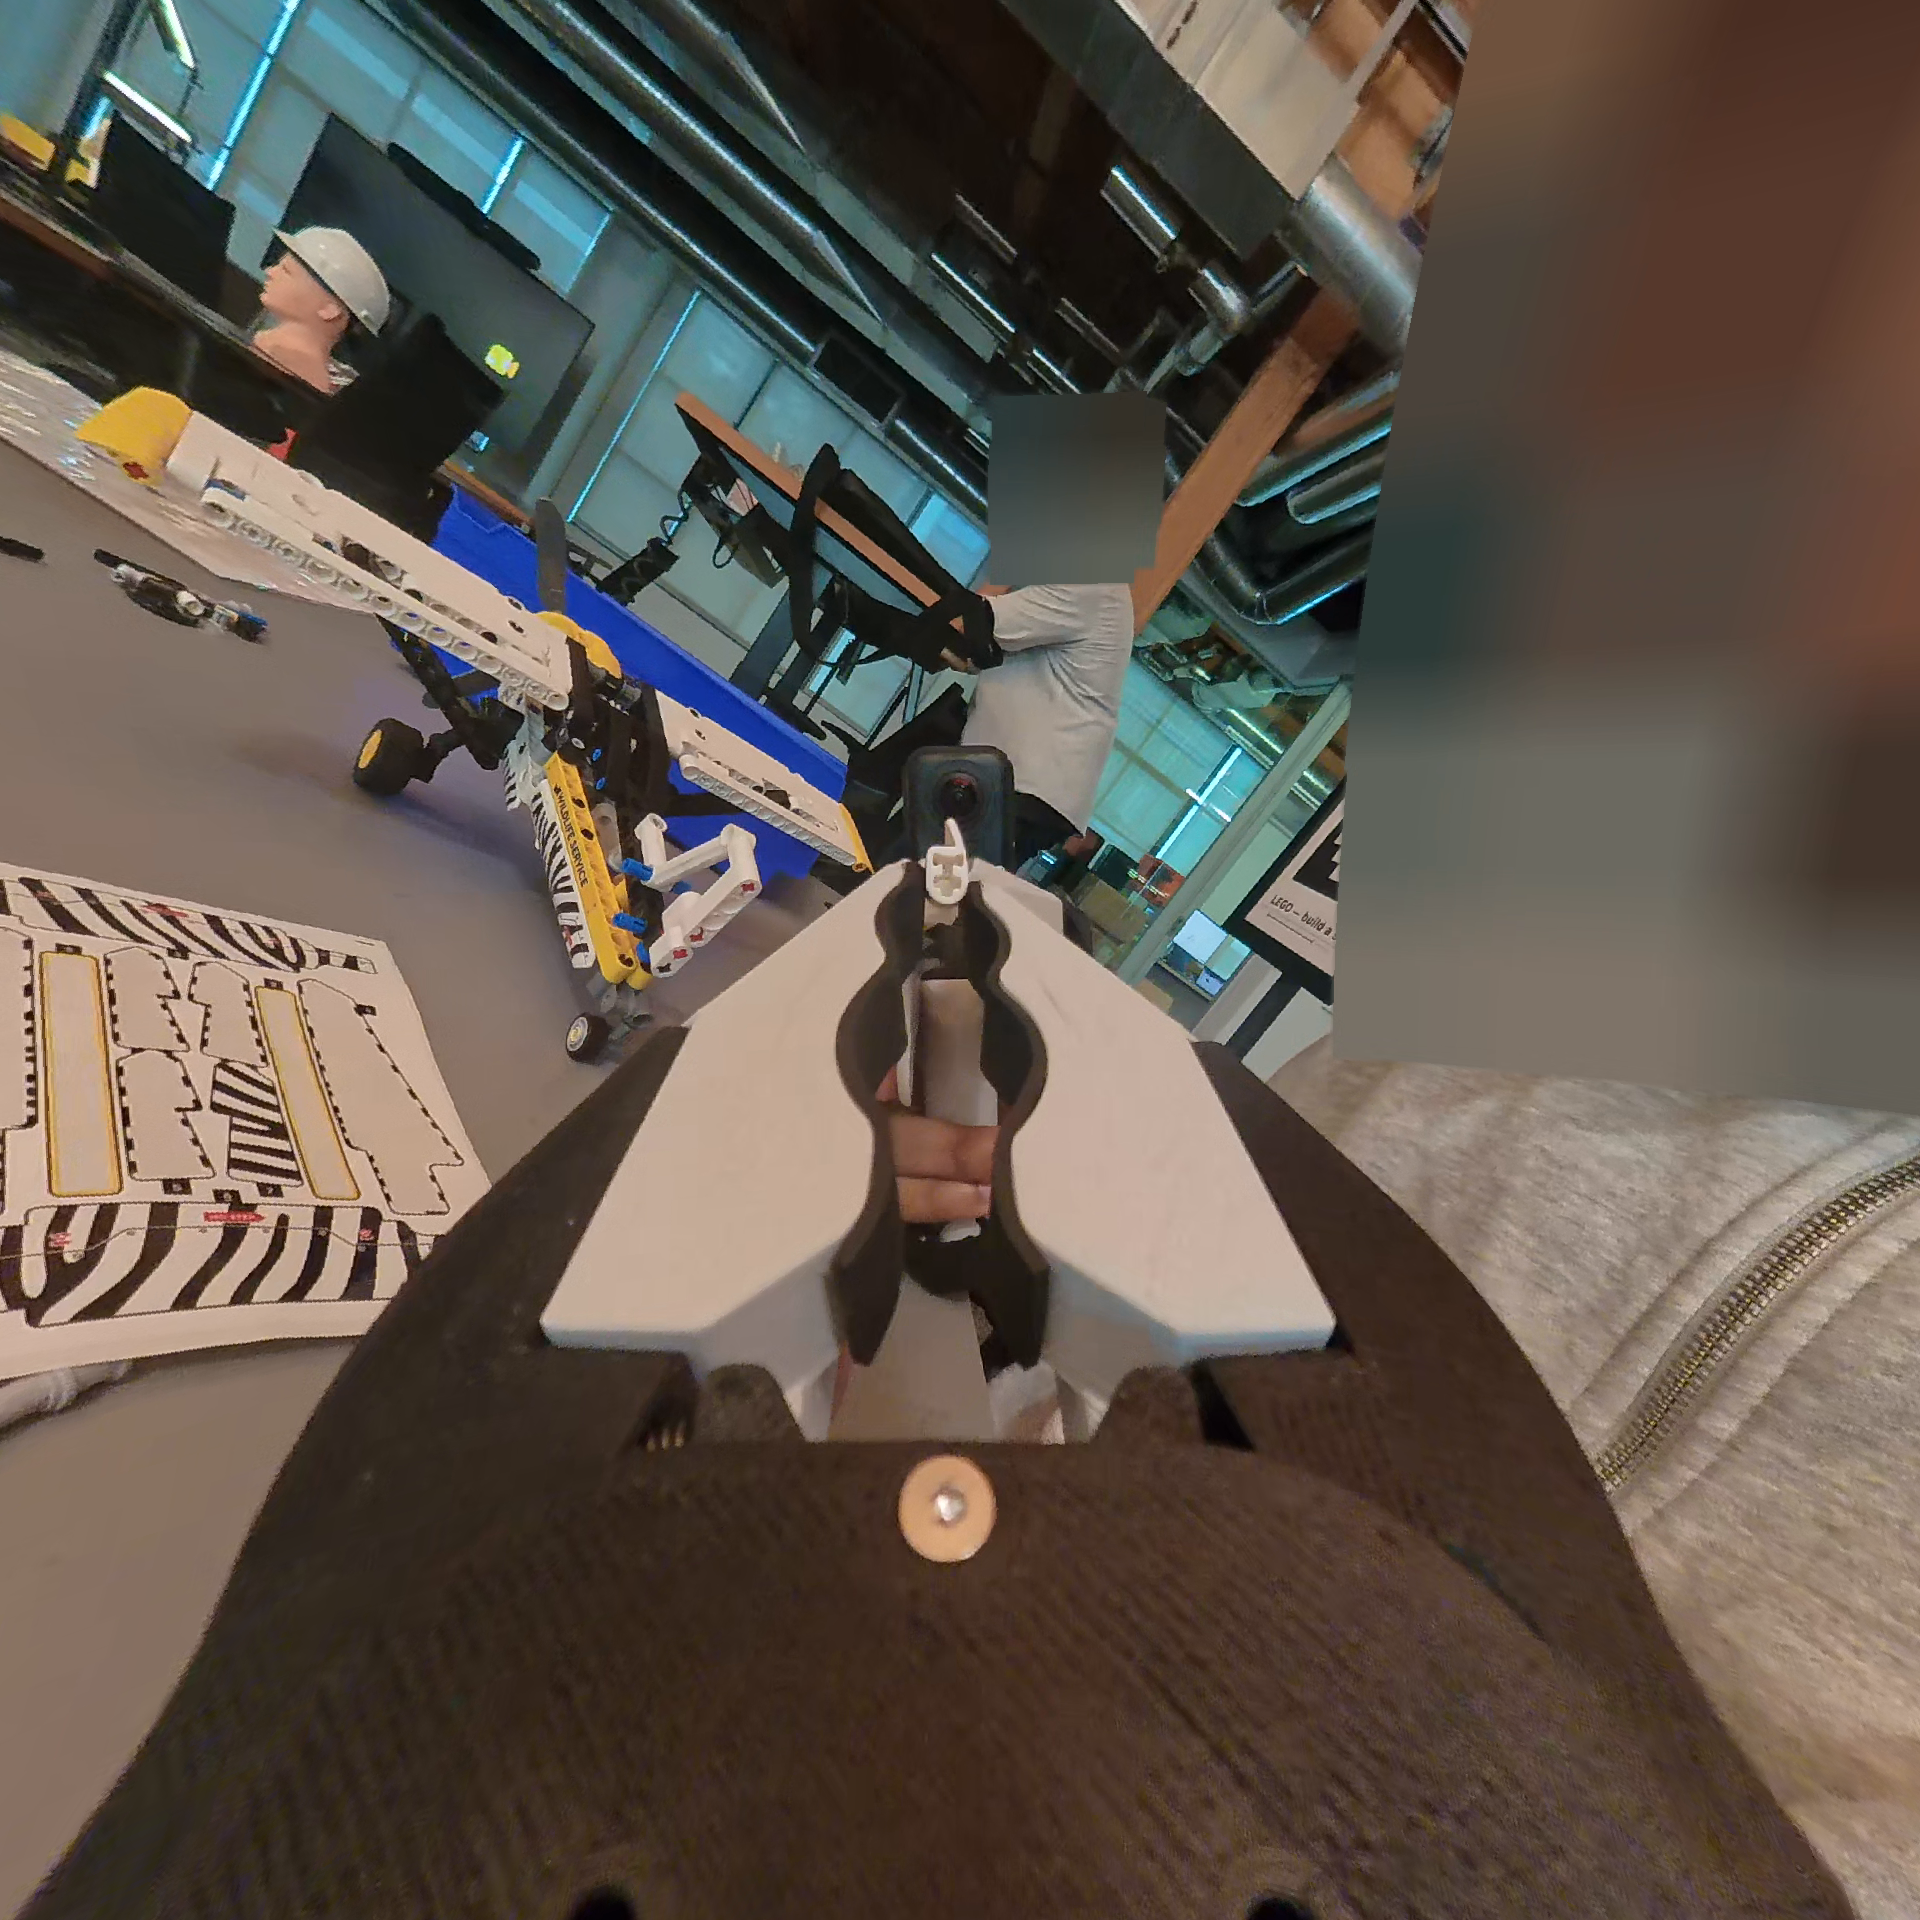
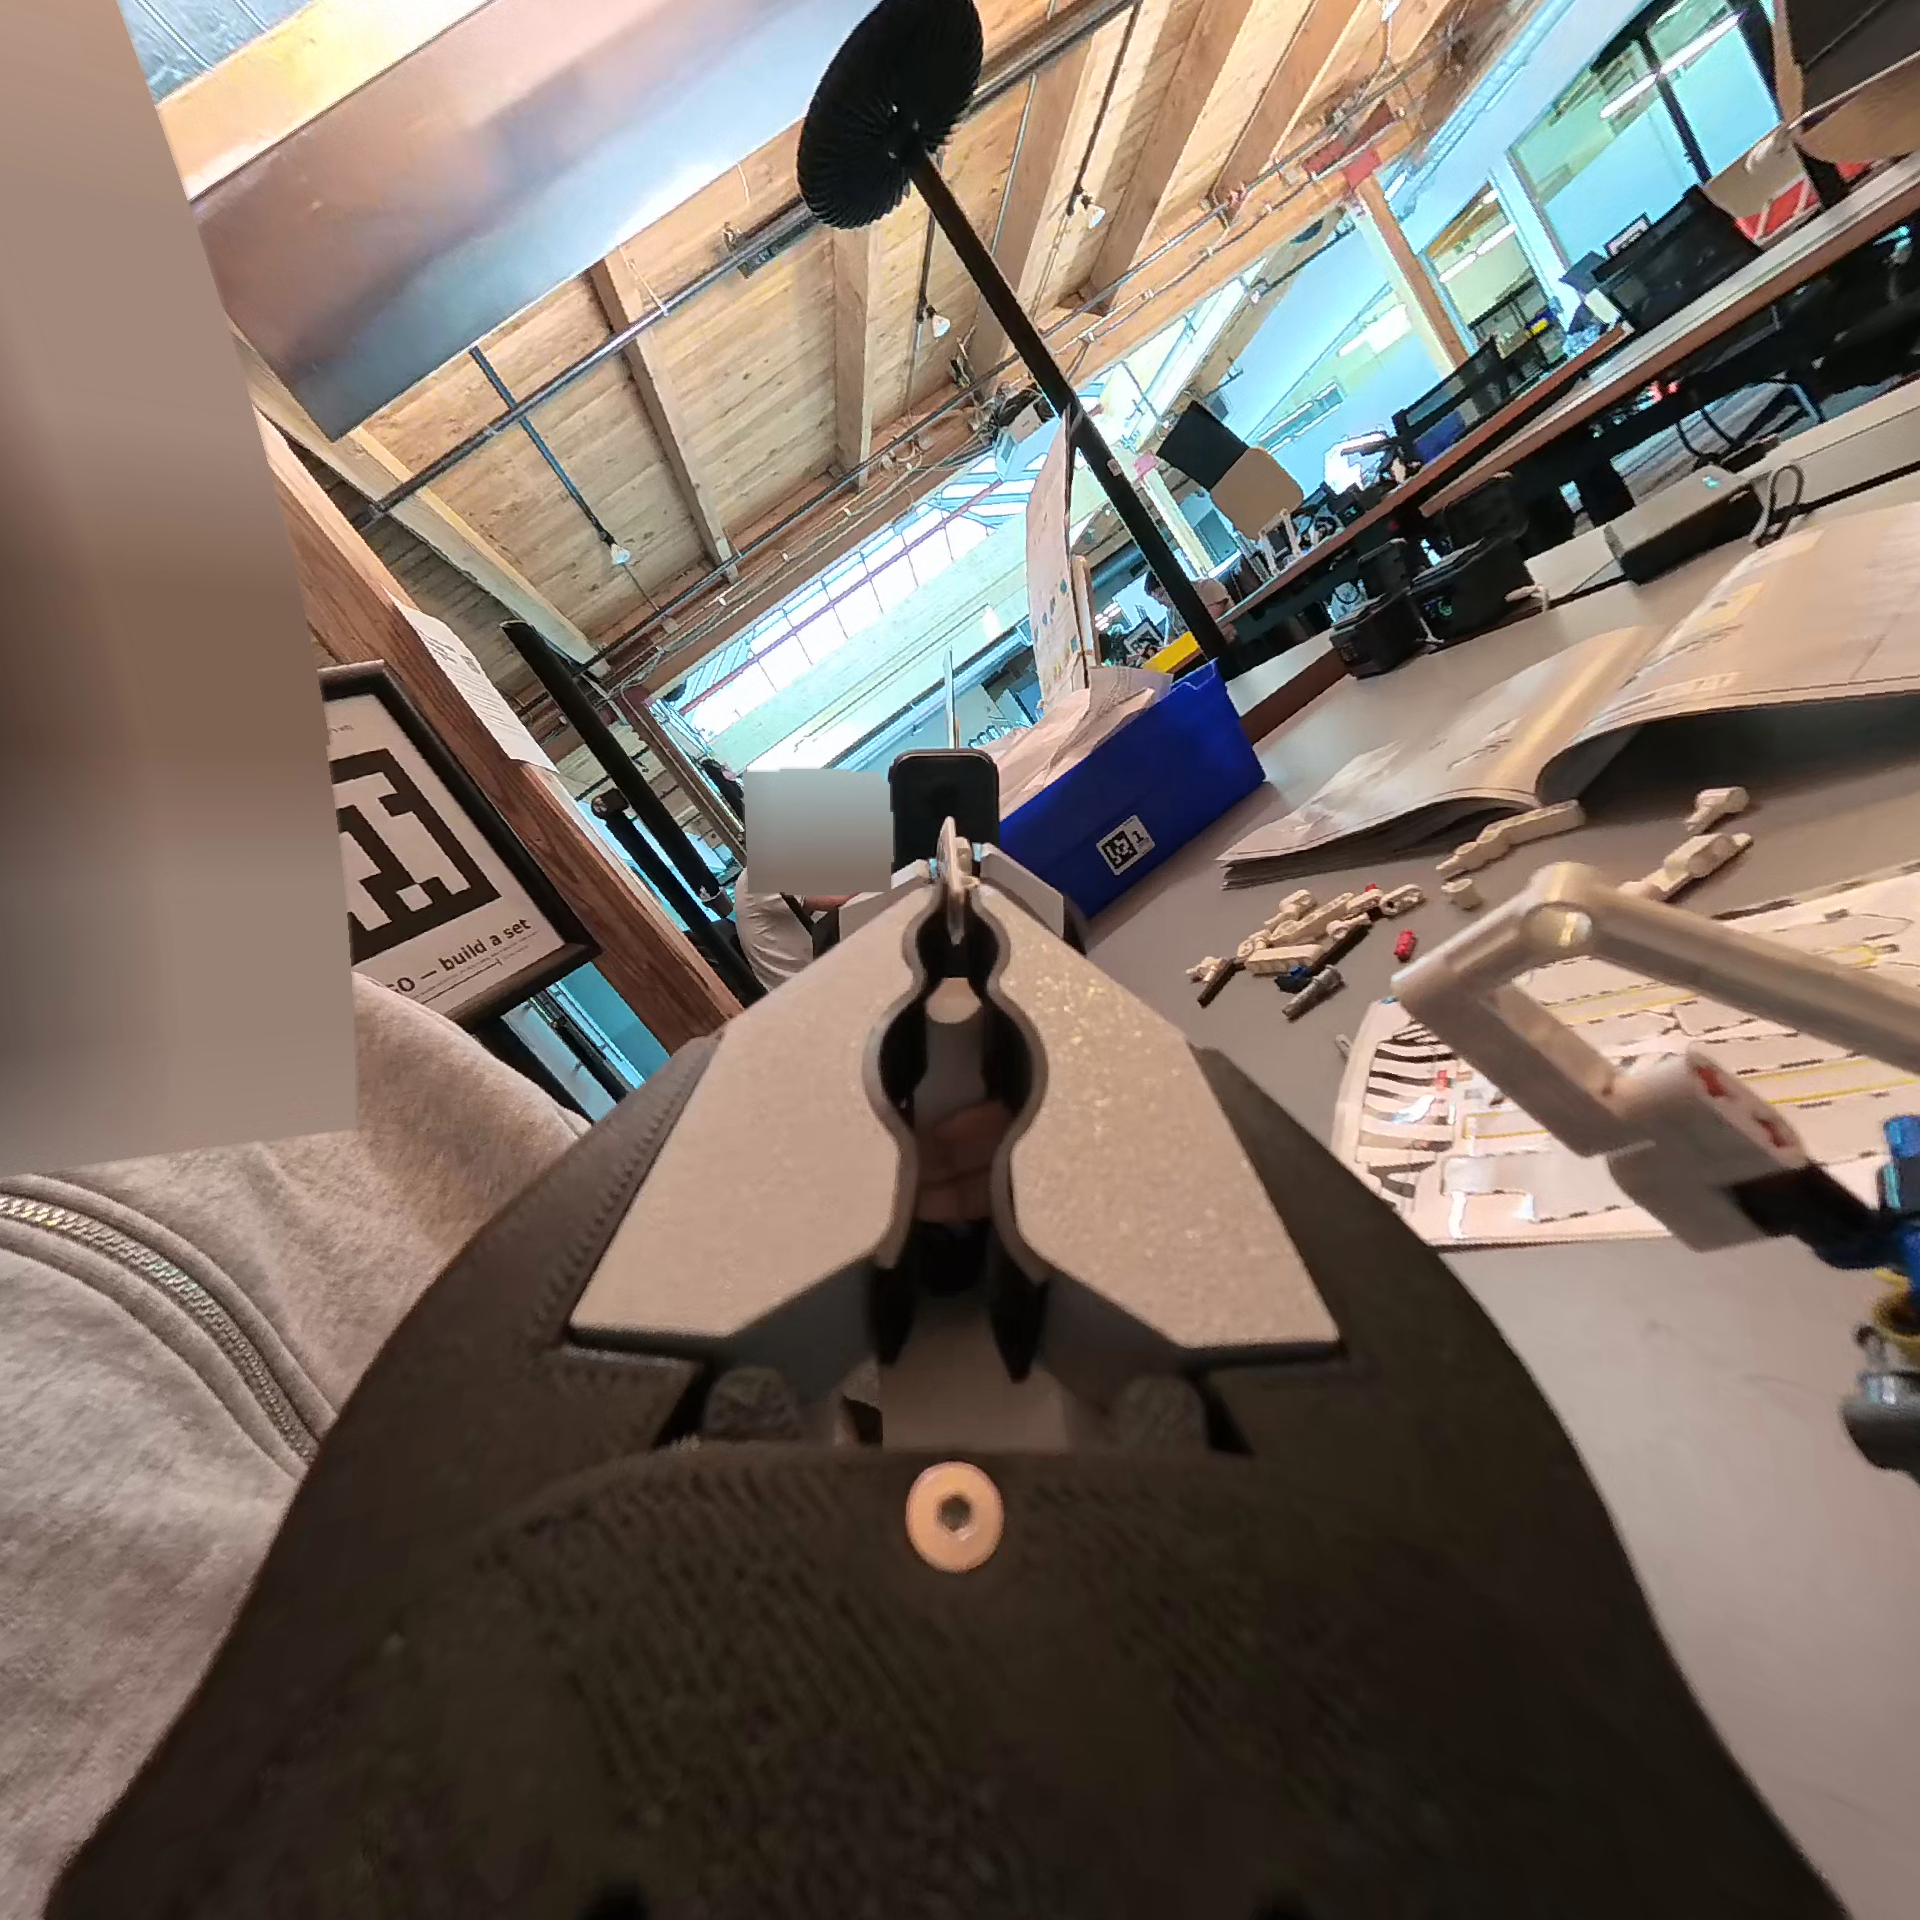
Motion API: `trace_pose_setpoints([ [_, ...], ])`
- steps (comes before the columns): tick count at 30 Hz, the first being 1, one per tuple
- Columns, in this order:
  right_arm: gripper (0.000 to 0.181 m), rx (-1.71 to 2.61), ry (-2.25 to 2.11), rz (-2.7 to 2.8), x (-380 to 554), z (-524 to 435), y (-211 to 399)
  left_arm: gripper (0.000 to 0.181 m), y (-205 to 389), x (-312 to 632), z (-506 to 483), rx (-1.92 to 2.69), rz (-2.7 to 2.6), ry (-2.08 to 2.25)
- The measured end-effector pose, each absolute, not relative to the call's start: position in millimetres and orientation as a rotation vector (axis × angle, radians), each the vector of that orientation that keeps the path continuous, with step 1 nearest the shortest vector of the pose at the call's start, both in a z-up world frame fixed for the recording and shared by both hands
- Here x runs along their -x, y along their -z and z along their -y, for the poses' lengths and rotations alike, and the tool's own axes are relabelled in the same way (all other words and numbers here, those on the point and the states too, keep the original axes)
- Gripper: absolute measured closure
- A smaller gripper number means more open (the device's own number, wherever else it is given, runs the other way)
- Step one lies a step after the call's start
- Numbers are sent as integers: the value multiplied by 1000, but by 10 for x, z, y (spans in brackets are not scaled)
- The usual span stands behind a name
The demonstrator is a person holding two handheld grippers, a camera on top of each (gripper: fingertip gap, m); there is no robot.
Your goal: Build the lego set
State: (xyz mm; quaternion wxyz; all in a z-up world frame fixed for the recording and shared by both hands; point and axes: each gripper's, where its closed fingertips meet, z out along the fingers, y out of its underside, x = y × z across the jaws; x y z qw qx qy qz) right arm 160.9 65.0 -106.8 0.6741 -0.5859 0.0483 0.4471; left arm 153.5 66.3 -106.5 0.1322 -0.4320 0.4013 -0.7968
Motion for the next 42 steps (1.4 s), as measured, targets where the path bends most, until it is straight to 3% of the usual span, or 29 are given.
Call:
trace_pose_setpoints([
  [4,165,1316,-1026,-126,-1605,-663,1077,176,1070,-1536,-634,1249,-1186,2310],
  [18,176,1330,-1027,-104,-1574,-676,1100,175,1080,-1542,-615,1261,-1181,2372],
  [24,176,1381,-860,-57,-1590,-670,1105,155,1135,-1590,-648,1289,-1208,2205],
  [32,176,1469,-606,56,-1526,-658,1132,163,1145,-1594,-644,1276,-1236,2110],
  [42,176,1462,-614,61,-1533,-637,1117,169,1116,-1579,-630,1259,-1233,2142],
])
